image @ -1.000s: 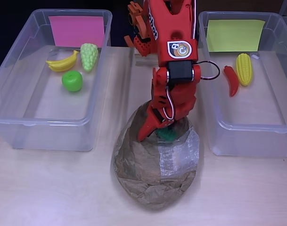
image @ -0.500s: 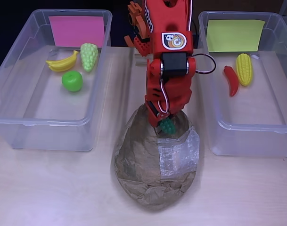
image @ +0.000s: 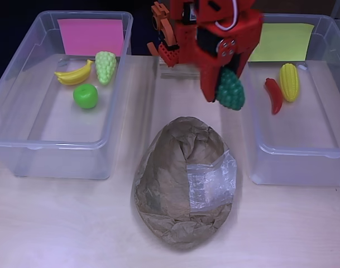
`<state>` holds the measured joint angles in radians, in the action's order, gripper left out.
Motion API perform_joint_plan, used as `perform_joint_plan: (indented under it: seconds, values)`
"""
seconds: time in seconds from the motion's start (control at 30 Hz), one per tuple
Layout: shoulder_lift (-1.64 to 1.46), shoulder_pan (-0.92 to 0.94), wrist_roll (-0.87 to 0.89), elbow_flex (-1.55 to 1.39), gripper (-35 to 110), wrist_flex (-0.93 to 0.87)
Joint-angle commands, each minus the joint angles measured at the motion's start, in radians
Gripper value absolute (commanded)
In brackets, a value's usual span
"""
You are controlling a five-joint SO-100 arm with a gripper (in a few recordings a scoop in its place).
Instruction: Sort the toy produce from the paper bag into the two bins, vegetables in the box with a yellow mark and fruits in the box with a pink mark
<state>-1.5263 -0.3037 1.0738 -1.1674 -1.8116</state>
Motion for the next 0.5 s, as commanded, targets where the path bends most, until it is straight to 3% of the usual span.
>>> perform_joint_plan:
  seconds: [0.0, 0.23, 0.47]
  values:
    - [-0.172, -0.16, 0.149, -0.104, 8, -0.003]
    - [-0.345, -0.523, 0.58, -0.44, 8, 0.181]
    - [-0.362, -0.746, 0.939, -0.706, 9, 0.411]
